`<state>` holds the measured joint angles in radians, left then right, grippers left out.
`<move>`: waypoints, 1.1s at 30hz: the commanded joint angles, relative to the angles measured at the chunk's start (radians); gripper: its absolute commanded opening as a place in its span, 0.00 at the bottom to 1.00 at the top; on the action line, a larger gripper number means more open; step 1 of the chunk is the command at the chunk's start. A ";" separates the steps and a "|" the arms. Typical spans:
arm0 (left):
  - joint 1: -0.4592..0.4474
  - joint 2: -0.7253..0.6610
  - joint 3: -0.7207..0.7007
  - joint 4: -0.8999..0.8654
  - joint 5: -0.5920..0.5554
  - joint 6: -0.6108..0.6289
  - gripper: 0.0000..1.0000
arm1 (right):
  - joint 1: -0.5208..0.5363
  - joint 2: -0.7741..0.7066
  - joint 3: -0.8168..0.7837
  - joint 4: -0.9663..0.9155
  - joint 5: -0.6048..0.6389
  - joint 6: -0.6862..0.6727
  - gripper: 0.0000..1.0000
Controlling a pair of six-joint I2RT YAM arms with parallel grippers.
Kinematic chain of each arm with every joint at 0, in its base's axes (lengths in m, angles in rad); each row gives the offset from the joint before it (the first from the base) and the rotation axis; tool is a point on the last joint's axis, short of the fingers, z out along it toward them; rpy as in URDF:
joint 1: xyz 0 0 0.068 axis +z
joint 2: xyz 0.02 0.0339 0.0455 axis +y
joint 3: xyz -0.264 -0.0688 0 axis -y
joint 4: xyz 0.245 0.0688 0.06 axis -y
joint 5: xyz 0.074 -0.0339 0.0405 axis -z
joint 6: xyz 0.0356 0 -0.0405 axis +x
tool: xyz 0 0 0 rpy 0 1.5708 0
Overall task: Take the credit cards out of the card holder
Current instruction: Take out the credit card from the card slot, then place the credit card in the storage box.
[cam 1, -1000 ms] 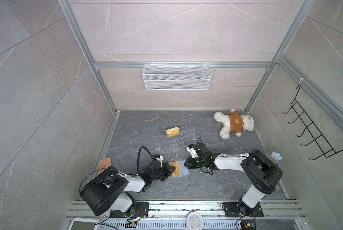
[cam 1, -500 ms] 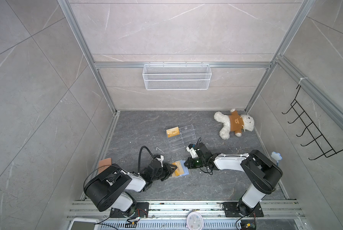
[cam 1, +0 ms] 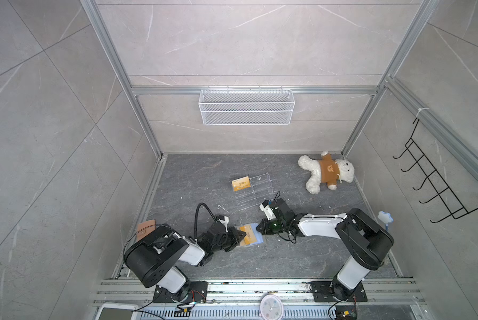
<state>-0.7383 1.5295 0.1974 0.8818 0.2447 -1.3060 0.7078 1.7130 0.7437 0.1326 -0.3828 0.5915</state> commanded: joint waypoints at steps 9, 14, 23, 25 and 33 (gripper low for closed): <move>0.009 -0.314 0.040 -0.463 -0.045 0.163 0.00 | 0.016 -0.013 -0.012 -0.124 0.046 -0.023 0.00; 0.030 -0.434 0.094 -0.653 -0.030 0.277 0.00 | 0.016 -0.052 0.004 -0.150 0.057 -0.036 0.00; 0.043 -0.545 0.307 -0.997 0.026 0.609 0.00 | 0.016 -0.232 0.111 -0.292 0.130 -0.142 0.05; 0.045 -0.566 0.337 -1.032 0.008 0.658 0.00 | 0.016 -0.279 0.135 -0.322 0.160 -0.169 0.12; 0.044 -0.611 0.414 -0.951 -0.050 0.711 0.00 | -0.041 -0.445 0.209 -0.398 0.225 -0.254 0.72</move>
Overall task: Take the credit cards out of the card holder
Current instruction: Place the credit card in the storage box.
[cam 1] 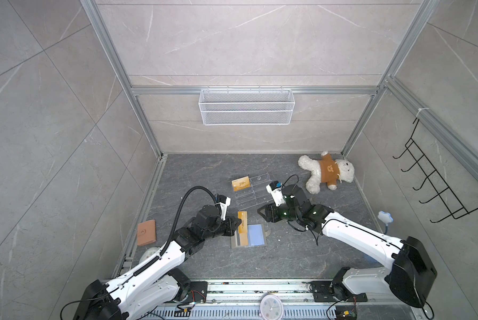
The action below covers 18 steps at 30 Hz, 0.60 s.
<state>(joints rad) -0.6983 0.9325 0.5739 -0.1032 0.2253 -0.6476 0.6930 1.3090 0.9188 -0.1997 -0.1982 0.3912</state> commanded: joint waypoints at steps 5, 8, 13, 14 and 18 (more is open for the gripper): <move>0.003 -0.009 0.034 0.261 -0.147 -0.117 0.00 | -0.102 -0.111 0.054 -0.037 -0.026 0.007 0.86; 0.001 0.024 0.005 0.475 -0.206 -0.268 0.00 | -0.126 -0.130 0.044 0.025 -0.110 0.104 0.87; -0.005 0.113 0.065 0.647 -0.121 -0.298 0.00 | -0.135 -0.147 0.009 0.161 -0.216 0.229 0.88; -0.006 0.127 0.078 0.649 -0.107 -0.294 0.00 | -0.135 -0.148 0.004 0.177 -0.231 0.241 0.88; -0.006 0.158 0.132 0.596 -0.034 -0.236 0.00 | -0.137 -0.156 0.005 0.173 -0.244 0.231 0.88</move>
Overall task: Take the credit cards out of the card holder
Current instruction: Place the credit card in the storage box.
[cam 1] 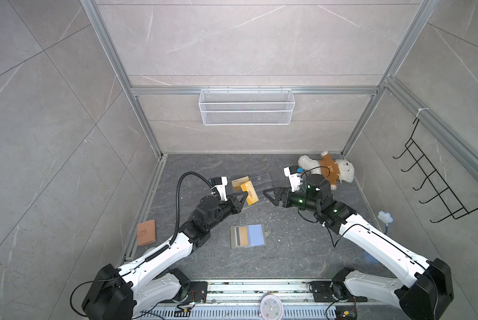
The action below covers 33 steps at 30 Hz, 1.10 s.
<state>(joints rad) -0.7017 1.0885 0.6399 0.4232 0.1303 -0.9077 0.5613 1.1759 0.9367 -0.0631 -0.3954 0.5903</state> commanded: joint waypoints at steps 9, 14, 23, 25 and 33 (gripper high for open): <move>-0.002 -0.003 0.086 0.048 0.184 0.128 0.00 | -0.009 -0.028 -0.002 0.006 -0.071 -0.027 0.87; -0.003 0.016 0.120 0.008 0.261 0.179 0.00 | -0.010 -0.013 0.021 0.006 -0.113 -0.043 0.87; -0.002 0.006 0.129 -0.031 0.296 0.223 0.00 | -0.021 -0.021 0.007 0.011 -0.160 -0.069 0.81; -0.002 0.010 0.128 -0.023 0.299 0.217 0.00 | -0.024 -0.014 0.001 0.034 -0.180 -0.059 0.77; -0.003 0.020 0.112 0.036 0.328 0.183 0.00 | -0.038 -0.002 -0.021 0.113 -0.243 -0.029 0.55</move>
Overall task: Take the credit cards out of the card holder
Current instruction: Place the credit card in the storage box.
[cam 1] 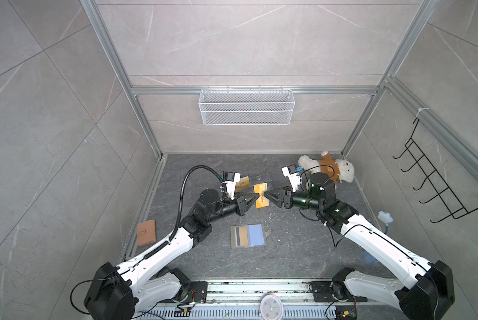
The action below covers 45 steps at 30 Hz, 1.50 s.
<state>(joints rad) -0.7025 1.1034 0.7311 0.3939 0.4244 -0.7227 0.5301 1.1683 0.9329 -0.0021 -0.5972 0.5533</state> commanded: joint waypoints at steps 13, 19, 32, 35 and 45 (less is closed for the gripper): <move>-0.002 0.011 0.014 0.099 0.050 -0.016 0.00 | -0.022 0.025 -0.035 0.094 -0.091 0.032 0.39; -0.002 0.009 0.013 0.097 0.043 -0.016 0.00 | -0.022 0.027 -0.036 0.102 -0.103 0.032 0.42; -0.002 -0.001 0.058 -0.011 0.084 0.081 0.00 | -0.032 0.005 -0.021 0.032 -0.082 -0.017 0.56; -0.001 -0.001 0.074 -0.062 0.095 0.117 0.00 | -0.035 0.000 -0.019 0.018 -0.079 -0.023 0.58; 0.000 0.014 0.079 -0.069 0.091 0.119 0.00 | -0.045 -0.007 -0.038 0.045 -0.130 -0.007 0.51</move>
<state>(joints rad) -0.7025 1.1175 0.7795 0.2897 0.5011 -0.6167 0.4889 1.1721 0.9066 0.0196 -0.6865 0.5472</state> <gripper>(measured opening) 0.049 0.526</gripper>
